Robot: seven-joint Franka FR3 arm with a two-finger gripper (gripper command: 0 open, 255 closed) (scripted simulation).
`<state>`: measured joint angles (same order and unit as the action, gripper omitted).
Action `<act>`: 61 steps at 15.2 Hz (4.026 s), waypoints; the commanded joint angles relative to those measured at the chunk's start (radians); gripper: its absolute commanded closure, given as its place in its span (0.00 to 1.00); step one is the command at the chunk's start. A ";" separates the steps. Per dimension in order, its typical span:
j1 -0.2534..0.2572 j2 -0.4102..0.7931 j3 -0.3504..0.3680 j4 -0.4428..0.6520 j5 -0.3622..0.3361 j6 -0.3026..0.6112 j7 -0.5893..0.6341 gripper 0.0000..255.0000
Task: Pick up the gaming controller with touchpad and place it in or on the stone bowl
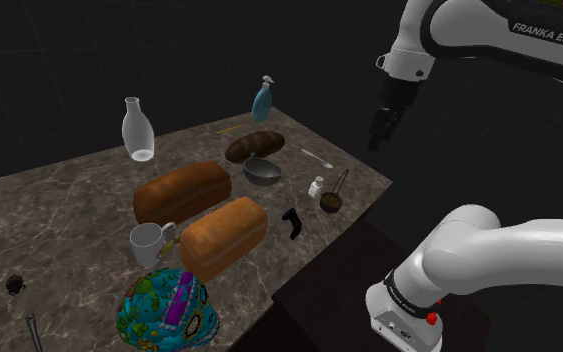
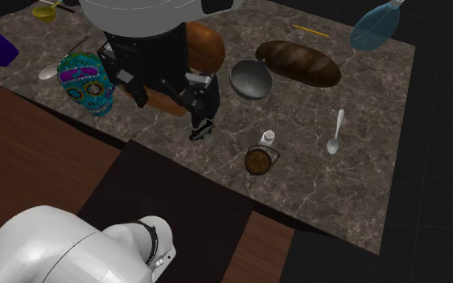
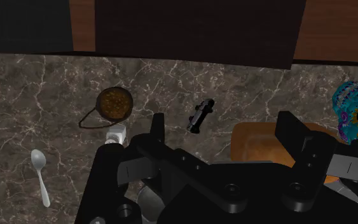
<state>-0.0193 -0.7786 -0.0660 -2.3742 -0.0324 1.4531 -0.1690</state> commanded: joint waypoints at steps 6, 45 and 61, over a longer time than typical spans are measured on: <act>0.010 -0.003 0.002 -0.169 0.012 0.195 0.001 0.00; 0.174 0.848 0.014 -0.436 0.321 1.439 -0.193 1.00; -0.026 0.919 0.120 -0.457 0.545 1.683 -0.469 0.00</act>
<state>-0.0061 0.1343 0.0286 -2.8327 0.4762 3.1076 -0.5924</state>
